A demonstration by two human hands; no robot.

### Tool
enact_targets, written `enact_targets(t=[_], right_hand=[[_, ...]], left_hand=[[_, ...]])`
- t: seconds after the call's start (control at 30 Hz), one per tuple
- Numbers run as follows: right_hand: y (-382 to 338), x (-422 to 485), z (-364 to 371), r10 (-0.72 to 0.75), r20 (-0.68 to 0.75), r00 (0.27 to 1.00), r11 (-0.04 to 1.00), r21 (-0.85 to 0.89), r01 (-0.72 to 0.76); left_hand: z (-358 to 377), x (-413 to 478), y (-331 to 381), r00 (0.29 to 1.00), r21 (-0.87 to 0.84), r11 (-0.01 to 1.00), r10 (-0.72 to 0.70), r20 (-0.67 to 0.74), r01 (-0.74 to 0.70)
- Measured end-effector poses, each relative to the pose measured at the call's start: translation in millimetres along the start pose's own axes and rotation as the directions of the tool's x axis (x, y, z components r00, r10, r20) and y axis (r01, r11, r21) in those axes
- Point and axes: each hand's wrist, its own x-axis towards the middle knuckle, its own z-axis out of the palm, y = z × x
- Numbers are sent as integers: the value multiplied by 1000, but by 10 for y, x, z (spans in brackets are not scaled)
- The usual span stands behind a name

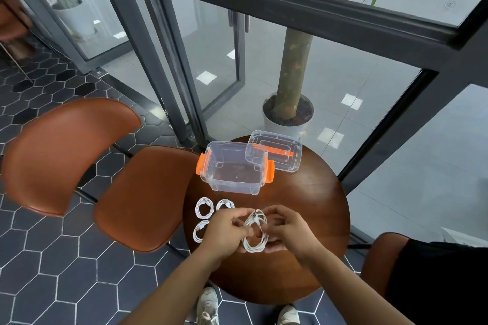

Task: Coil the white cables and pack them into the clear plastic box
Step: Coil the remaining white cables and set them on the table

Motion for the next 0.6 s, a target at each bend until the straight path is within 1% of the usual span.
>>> enact_targets(t=[0.17, 0.33, 0.5, 0.6], right_hand=[[11, 16, 5, 18, -17, 1000, 1000, -4, -18], [45, 53, 31, 11, -48, 999, 1000, -1, -11], [93, 126, 32, 22, -98, 995, 1000, 15, -21], [109, 185, 30, 41, -113, 993, 999, 20, -39]], left_hand=[[-2, 19, -37, 999, -36, 998, -46, 6, 46], [-3, 45, -87, 992, -88, 989, -123, -10, 121], [-52, 95, -183, 981, -131, 977, -178, -77, 167], [-99, 166, -313, 970, -77, 982, -183, -157, 173]])
